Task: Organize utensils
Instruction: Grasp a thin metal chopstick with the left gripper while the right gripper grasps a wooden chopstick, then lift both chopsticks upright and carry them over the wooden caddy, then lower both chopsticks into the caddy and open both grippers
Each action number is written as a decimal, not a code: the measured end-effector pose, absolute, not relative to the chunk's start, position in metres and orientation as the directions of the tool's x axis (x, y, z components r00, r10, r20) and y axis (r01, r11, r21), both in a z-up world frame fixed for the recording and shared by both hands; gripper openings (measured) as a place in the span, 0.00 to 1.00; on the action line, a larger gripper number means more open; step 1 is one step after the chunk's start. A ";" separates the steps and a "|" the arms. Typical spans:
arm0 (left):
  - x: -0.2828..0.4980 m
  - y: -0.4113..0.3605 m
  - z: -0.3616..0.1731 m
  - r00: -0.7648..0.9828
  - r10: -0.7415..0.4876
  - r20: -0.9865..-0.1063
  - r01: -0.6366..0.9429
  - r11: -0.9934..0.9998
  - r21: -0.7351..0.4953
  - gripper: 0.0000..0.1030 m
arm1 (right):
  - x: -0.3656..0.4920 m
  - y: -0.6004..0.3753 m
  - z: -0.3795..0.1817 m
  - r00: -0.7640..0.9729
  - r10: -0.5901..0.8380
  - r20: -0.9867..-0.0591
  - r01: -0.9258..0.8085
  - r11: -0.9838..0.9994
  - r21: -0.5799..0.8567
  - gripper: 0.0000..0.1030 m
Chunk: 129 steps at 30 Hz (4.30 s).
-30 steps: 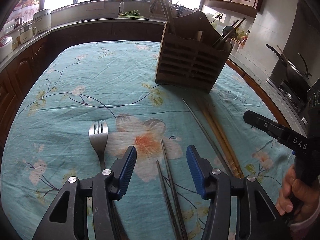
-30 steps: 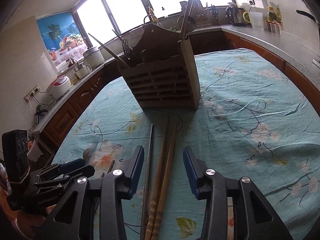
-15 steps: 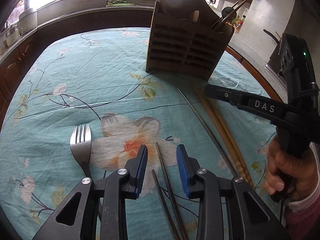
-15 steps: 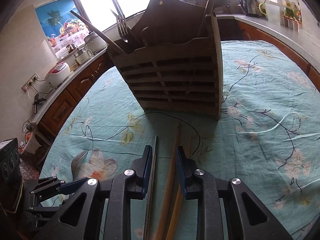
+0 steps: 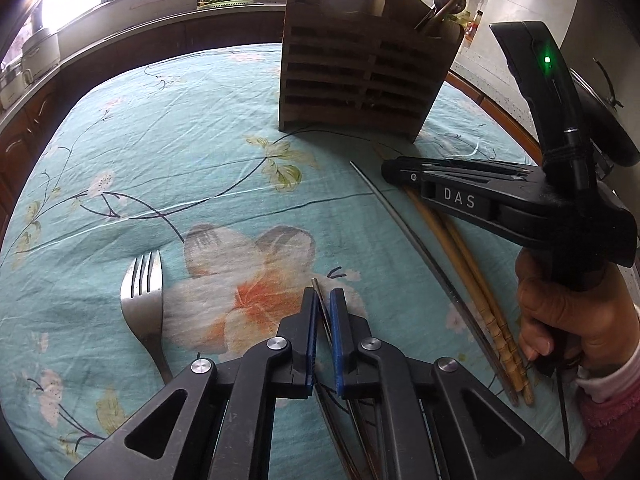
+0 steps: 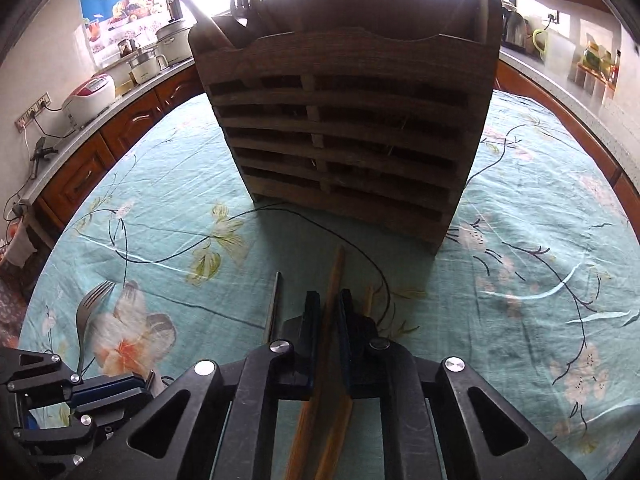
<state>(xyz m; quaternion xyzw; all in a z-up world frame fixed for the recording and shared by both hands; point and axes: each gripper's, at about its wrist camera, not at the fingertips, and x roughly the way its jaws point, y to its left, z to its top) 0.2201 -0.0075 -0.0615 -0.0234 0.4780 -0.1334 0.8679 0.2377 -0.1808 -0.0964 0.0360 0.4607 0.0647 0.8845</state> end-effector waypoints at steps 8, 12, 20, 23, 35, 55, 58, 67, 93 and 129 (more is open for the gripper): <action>0.205 -0.001 -0.038 0.546 -0.294 -0.785 0.205 0.955 -0.215 0.03 | 0.210 -0.199 -0.073 0.615 0.238 -0.752 -0.062 0.965 0.255 0.06; 0.194 0.007 -0.018 0.585 -0.329 -0.741 0.206 0.944 -0.257 0.02 | 0.189 -0.212 -0.051 0.660 0.275 -0.699 -0.062 0.947 0.315 0.06; 0.155 0.028 0.031 0.683 -0.362 -0.635 0.224 0.931 -0.290 0.02 | 0.153 -0.218 0.000 0.745 0.296 -0.598 -0.083 0.930 0.357 0.06; 0.137 0.035 0.049 0.717 -0.366 -0.593 0.236 0.928 -0.288 0.02 | 0.142 -0.216 0.017 0.770 0.296 -0.565 -0.094 0.929 0.358 0.06; 0.074 0.060 0.089 0.798 -0.386 -0.463 0.269 0.916 -0.299 0.01 | 0.107 -0.218 0.071 0.858 0.280 -0.431 -0.129 0.929 0.348 0.06; 0.089 0.062 0.100 0.836 -0.377 -0.400 0.279 0.918 -0.283 0.01 | 0.109 -0.230 0.089 0.894 0.254 -0.369 -0.121 0.930 0.348 0.06; 0.095 0.062 0.105 0.846 -0.374 -0.380 0.281 0.918 -0.279 0.01 | 0.115 -0.235 0.094 0.901 0.247 -0.357 -0.118 0.931 0.347 0.06; 0.123 0.066 0.124 0.882 -0.361 -0.303 0.291 0.923 -0.251 0.01 | 0.139 -0.244 0.113 0.925 0.214 -0.315 -0.102 0.936 0.336 0.06; 0.275 0.040 0.108 0.928 -0.298 -0.225 0.242 0.939 -0.246 0.01 | 0.267 -0.260 0.119 0.976 0.062 -0.208 -0.001 0.959 0.285 0.06; 0.334 0.014 0.074 0.888 -0.252 -0.386 0.179 0.960 -0.215 0.02 | 0.256 -0.252 0.047 0.963 0.027 -0.269 0.031 0.978 0.209 0.06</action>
